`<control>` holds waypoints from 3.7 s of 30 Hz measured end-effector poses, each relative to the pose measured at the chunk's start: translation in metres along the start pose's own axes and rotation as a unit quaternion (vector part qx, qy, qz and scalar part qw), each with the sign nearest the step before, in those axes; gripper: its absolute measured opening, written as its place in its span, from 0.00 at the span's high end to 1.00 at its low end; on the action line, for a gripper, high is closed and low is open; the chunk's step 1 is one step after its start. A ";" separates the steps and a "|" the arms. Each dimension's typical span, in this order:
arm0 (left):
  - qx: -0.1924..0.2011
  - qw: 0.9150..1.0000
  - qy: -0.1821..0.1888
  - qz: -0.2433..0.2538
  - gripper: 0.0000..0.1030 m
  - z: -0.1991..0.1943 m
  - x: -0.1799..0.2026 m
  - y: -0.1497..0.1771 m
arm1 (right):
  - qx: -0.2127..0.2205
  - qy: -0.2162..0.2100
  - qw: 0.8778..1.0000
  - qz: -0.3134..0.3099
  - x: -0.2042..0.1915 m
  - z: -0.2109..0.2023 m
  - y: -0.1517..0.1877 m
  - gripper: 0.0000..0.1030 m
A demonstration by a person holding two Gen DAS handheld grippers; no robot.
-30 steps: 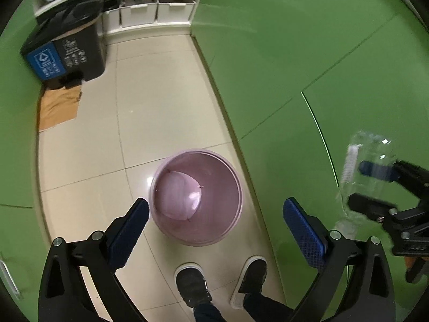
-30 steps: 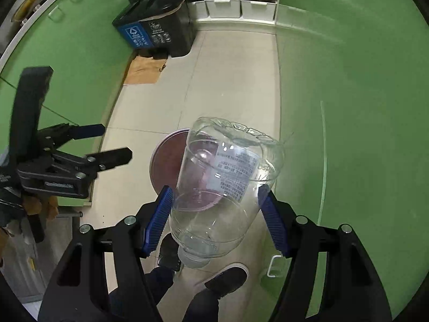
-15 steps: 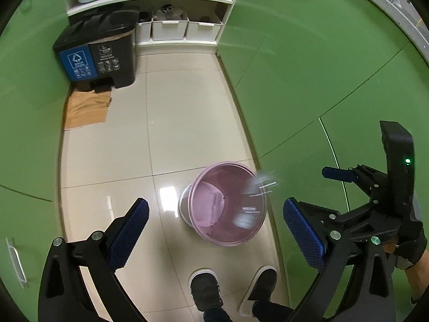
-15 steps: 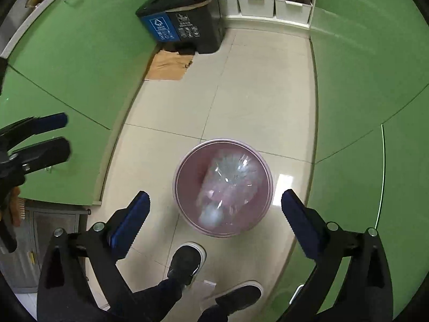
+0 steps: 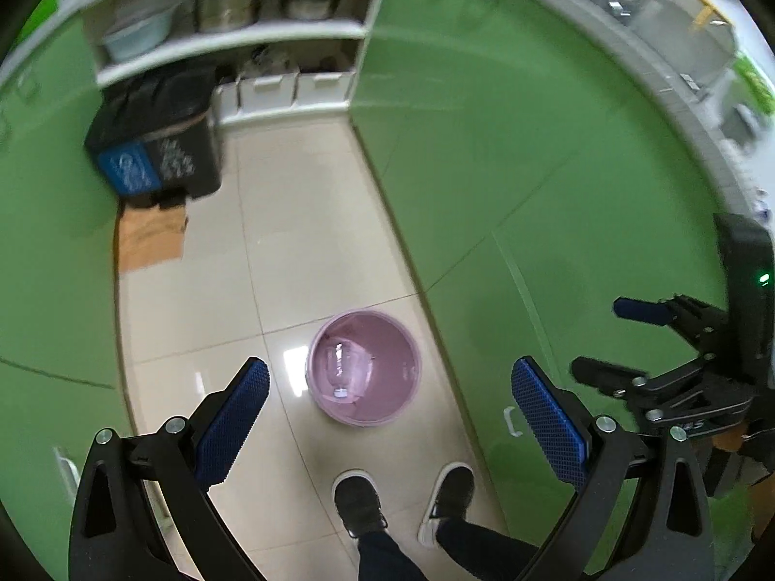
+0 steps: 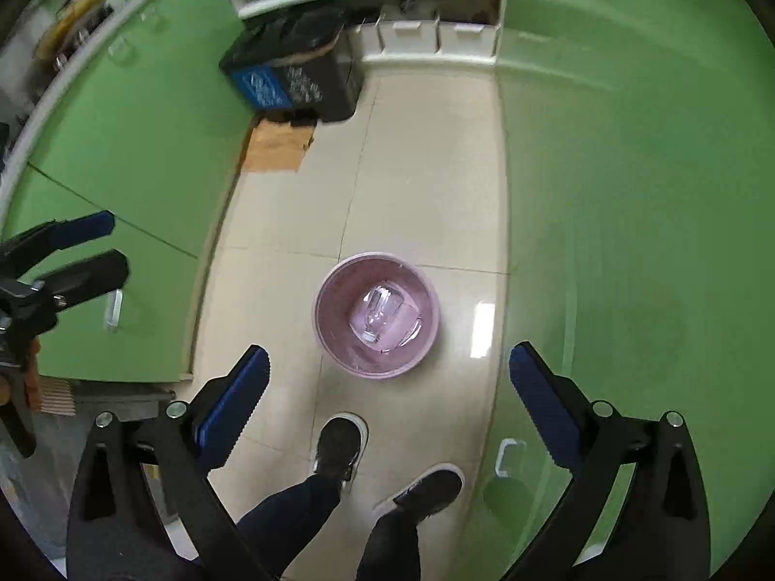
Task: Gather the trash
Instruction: 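Open the right tool to drop the bottle into the pink bin, then move both tools back over the mat, then grasp the white plate by its rim with the left tool, then grasp the beige loofah sponge with the right tool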
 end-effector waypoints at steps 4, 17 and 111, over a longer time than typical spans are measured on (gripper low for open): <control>0.005 0.999 0.016 0.035 0.07 -0.057 0.049 -0.029 | 0.032 0.009 0.998 0.044 0.019 -0.106 -0.004 0.04; 0.029 0.975 0.098 0.196 0.07 -0.141 0.245 -0.096 | 0.131 0.135 0.964 0.187 0.138 -0.330 0.059 0.03; -0.026 0.936 0.155 0.315 0.10 -0.031 0.470 -0.170 | 0.106 0.168 0.938 0.283 0.348 -0.320 0.074 0.35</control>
Point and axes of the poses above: each gripper's, at about its wrist camera, not at the fingertips, and z roughly the way its jaws point, x to its right, y to its underside, the point moved 1 cm from there along z, roughly the way its jaws point, and after that the axes turned 5 degrees about x, right-handed, at the moved point
